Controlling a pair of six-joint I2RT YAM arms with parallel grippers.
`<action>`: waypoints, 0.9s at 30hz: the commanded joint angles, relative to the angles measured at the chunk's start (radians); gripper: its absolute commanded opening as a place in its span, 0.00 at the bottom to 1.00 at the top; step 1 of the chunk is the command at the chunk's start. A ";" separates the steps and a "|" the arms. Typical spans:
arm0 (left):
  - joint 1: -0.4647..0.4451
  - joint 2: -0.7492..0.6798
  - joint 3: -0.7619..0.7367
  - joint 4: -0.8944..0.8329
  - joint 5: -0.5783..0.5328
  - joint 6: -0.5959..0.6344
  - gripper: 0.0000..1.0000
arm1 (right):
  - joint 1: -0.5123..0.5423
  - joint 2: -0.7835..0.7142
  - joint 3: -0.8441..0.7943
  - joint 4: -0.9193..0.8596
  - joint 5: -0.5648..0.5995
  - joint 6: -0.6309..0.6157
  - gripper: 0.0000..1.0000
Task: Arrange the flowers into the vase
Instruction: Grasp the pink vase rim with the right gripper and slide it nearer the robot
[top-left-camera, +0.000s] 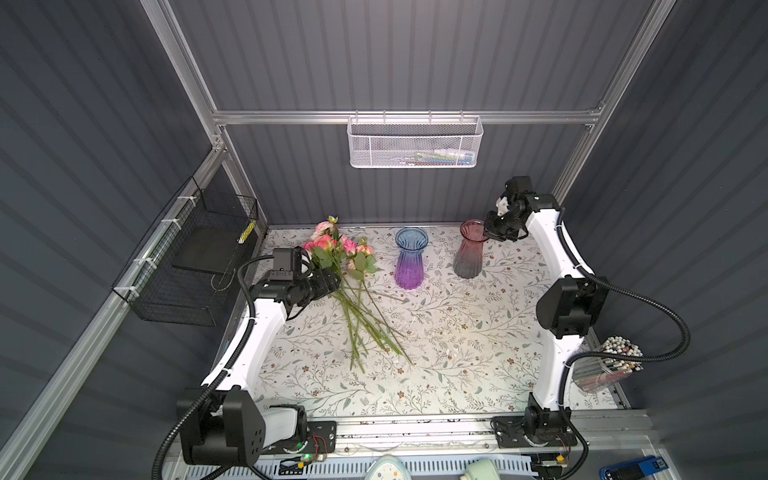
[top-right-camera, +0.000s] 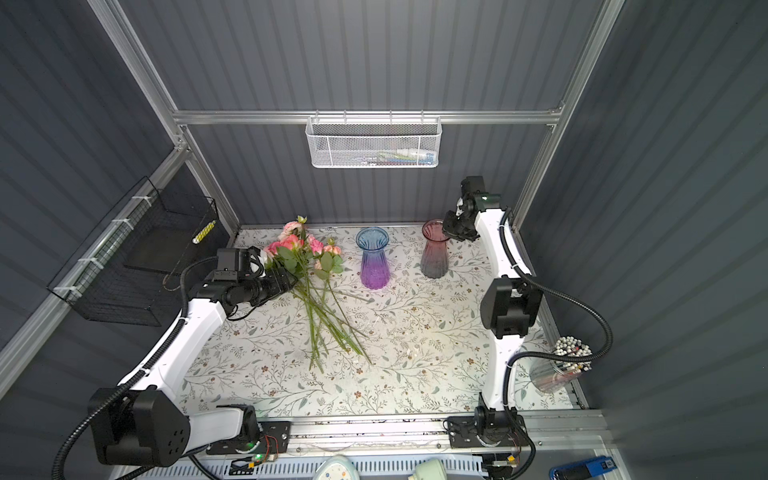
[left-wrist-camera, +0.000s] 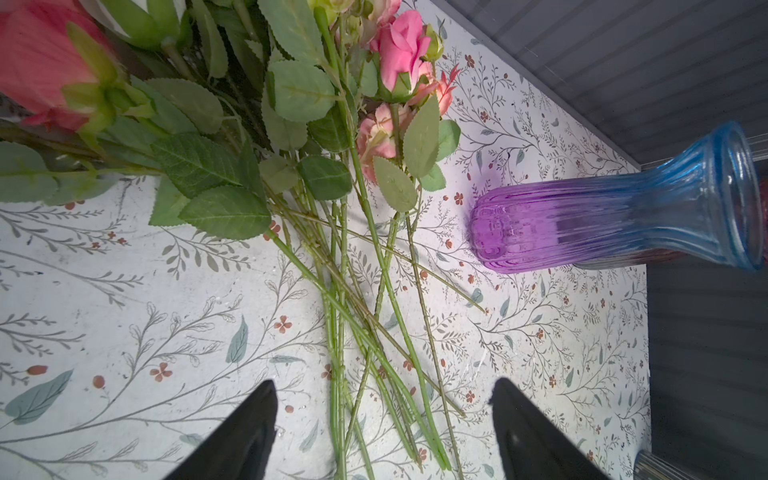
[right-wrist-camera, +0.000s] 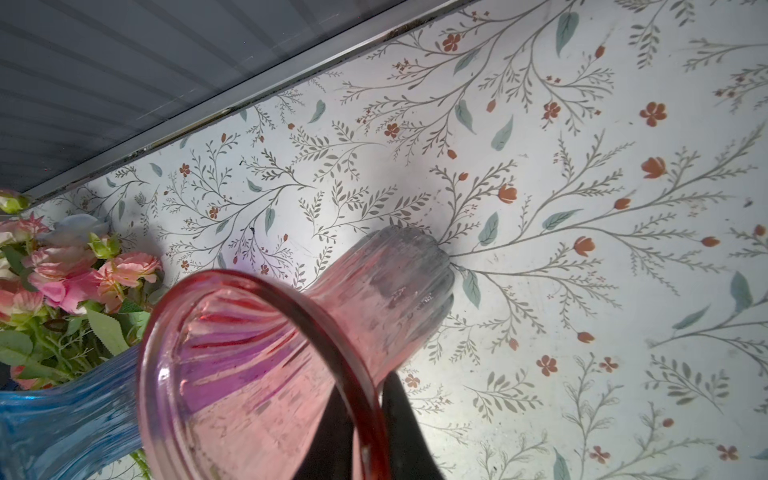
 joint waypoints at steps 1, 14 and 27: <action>0.005 -0.036 0.010 -0.026 -0.013 -0.001 0.83 | 0.007 -0.033 -0.034 -0.009 0.004 -0.004 0.05; 0.004 -0.030 -0.001 0.016 0.090 -0.006 0.83 | 0.009 -0.174 -0.176 0.070 -0.084 0.046 0.00; -0.001 -0.038 -0.028 0.030 0.154 -0.036 0.79 | 0.065 -0.478 -0.569 0.193 -0.208 0.084 0.00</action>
